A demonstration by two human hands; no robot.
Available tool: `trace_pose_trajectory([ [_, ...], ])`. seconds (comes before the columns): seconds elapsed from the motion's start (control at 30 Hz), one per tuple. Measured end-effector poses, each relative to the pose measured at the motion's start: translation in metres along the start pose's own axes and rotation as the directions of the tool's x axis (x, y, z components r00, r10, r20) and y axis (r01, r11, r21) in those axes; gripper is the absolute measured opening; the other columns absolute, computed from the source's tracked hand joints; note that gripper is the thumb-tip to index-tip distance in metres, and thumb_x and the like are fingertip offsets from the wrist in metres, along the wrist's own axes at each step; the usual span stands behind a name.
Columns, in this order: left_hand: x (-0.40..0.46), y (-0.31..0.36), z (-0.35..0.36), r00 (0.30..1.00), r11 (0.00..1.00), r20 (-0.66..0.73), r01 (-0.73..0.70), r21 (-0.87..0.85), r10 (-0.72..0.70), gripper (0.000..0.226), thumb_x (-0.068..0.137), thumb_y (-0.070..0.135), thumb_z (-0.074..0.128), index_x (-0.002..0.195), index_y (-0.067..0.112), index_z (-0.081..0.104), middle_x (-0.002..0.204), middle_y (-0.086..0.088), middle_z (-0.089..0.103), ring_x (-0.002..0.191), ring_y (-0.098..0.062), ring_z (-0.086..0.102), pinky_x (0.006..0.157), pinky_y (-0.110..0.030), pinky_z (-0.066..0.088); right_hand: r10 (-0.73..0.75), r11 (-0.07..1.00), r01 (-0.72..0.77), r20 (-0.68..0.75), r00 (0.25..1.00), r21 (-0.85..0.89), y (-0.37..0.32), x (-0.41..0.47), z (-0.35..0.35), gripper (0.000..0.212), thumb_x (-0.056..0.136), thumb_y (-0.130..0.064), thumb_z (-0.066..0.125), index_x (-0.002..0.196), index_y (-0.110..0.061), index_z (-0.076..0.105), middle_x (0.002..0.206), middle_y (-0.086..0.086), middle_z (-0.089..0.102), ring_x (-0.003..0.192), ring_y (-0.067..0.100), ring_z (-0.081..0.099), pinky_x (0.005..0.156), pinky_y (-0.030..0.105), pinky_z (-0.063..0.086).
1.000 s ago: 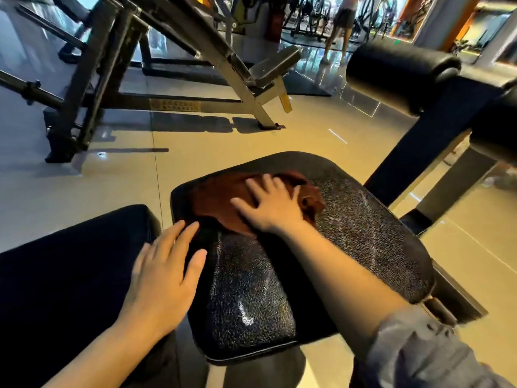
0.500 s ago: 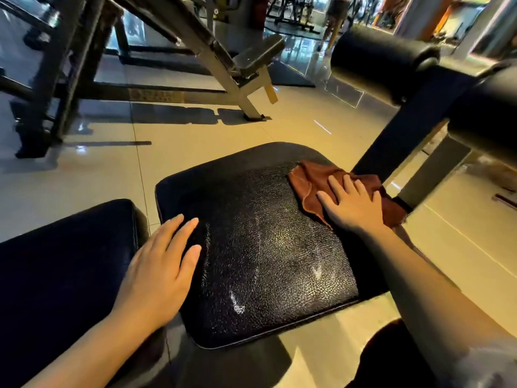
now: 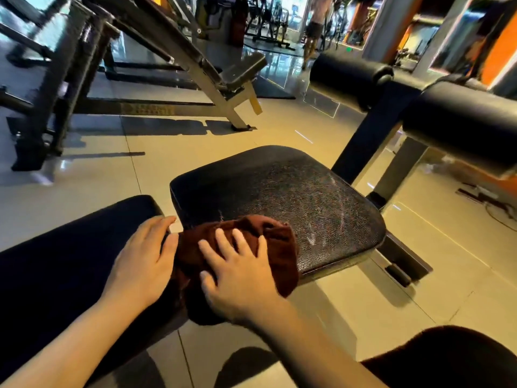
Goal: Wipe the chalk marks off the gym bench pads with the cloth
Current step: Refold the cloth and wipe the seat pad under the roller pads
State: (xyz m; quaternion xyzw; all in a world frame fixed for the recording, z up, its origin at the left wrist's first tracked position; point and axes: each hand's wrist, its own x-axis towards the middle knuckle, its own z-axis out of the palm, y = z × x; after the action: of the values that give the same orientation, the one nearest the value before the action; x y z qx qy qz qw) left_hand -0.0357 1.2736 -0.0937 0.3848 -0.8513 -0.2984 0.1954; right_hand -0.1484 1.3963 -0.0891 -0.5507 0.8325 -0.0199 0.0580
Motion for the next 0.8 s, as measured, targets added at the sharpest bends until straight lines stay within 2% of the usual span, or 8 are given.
trace_pose_trajectory([
  [0.17,-0.004,-0.001,0.008,0.997,0.996,0.044,-0.068,0.057,0.065,0.046,0.100,0.036,0.035,0.144,0.025,0.036,0.148,0.002,0.037,0.135,-0.018,0.037,0.112,-0.045,0.032,0.125,0.992,-0.126,-0.010,0.992,-0.013,0.011,0.005,0.004,0.077,0.083,-0.070,0.001,0.153,-0.040,0.010,0.164,-0.005,0.002,0.150,0.023,0.001,0.115,0.058,-0.006],
  [0.3,-0.007,-0.008,0.022,0.993,0.963,0.041,-0.118,0.241,0.112,0.049,0.101,0.039,0.032,0.148,0.025,0.034,0.153,0.004,0.033,0.144,-0.016,0.024,0.120,-0.042,0.010,0.282,0.959,-0.279,0.062,0.958,-0.040,0.070,-0.011,-0.013,0.061,0.096,-0.064,0.013,0.153,-0.042,0.005,0.163,-0.010,-0.003,0.150,0.019,-0.004,0.119,0.053,-0.004],
  [0.37,-0.009,-0.017,0.029,0.994,0.942,-0.009,-0.099,0.320,0.107,0.050,0.101,0.042,0.026,0.147,0.024,0.037,0.154,0.000,0.033,0.146,-0.018,0.020,0.119,-0.044,0.003,0.248,0.967,-0.240,0.091,0.965,-0.085,0.078,-0.028,-0.019,0.065,0.092,-0.061,0.002,0.154,-0.041,0.004,0.163,-0.012,-0.003,0.150,0.017,-0.005,0.119,0.054,-0.002],
  [0.43,-0.010,-0.022,0.033,0.997,0.951,-0.030,-0.054,0.305,0.066,0.057,0.098,0.046,0.018,0.146,0.022,0.038,0.155,-0.002,0.032,0.147,-0.020,0.018,0.119,-0.043,0.003,0.170,0.980,-0.158,0.092,0.981,-0.121,0.068,-0.038,-0.020,0.077,0.081,-0.059,-0.009,0.154,-0.039,0.003,0.163,-0.013,-0.003,0.150,0.017,-0.006,0.119,0.056,0.001],
  [0.57,-0.009,-0.023,0.038,0.994,0.971,-0.060,-0.071,0.228,0.087,0.071,0.089,0.054,0.009,0.144,0.023,0.042,0.153,0.000,0.036,0.146,-0.018,0.020,0.117,-0.036,0.003,0.035,0.999,-0.032,0.093,0.995,-0.027,0.034,-0.016,-0.008,0.080,0.076,-0.059,-0.011,0.153,-0.041,0.001,0.162,-0.015,-0.007,0.149,0.018,-0.014,0.114,0.059,-0.010],
  [0.63,-0.009,-0.026,0.040,0.994,0.972,-0.069,-0.072,0.222,0.089,0.067,0.091,0.052,0.012,0.142,0.023,0.044,0.151,0.001,0.039,0.145,-0.017,0.022,0.117,-0.037,0.007,0.024,1.000,-0.023,0.064,0.998,-0.018,0.034,0.023,-0.003,0.070,0.086,-0.058,-0.007,0.153,-0.041,-0.001,0.162,-0.016,-0.009,0.149,0.014,-0.015,0.114,0.056,-0.013],
  [0.7,-0.009,-0.029,0.040,0.992,0.974,-0.073,-0.081,0.211,0.098,0.064,0.092,0.051,0.014,0.143,0.023,0.043,0.151,0.002,0.039,0.144,-0.014,0.022,0.117,-0.037,0.008,0.049,0.999,-0.049,0.070,0.996,-0.002,0.038,0.071,-0.002,0.057,0.100,-0.052,0.007,0.155,-0.037,0.002,0.162,-0.014,-0.007,0.149,0.014,-0.013,0.114,0.056,-0.013],
  [0.8,-0.007,-0.030,0.039,0.992,0.983,-0.098,-0.067,0.169,0.084,0.065,0.091,0.053,0.014,0.146,0.026,0.037,0.151,0.005,0.037,0.142,-0.006,0.018,0.116,-0.034,0.009,0.091,0.995,-0.094,0.066,0.994,0.043,0.040,0.113,-0.005,0.056,0.104,-0.046,0.015,0.156,-0.030,0.004,0.163,-0.009,-0.006,0.149,0.015,-0.011,0.116,0.053,-0.013],
])
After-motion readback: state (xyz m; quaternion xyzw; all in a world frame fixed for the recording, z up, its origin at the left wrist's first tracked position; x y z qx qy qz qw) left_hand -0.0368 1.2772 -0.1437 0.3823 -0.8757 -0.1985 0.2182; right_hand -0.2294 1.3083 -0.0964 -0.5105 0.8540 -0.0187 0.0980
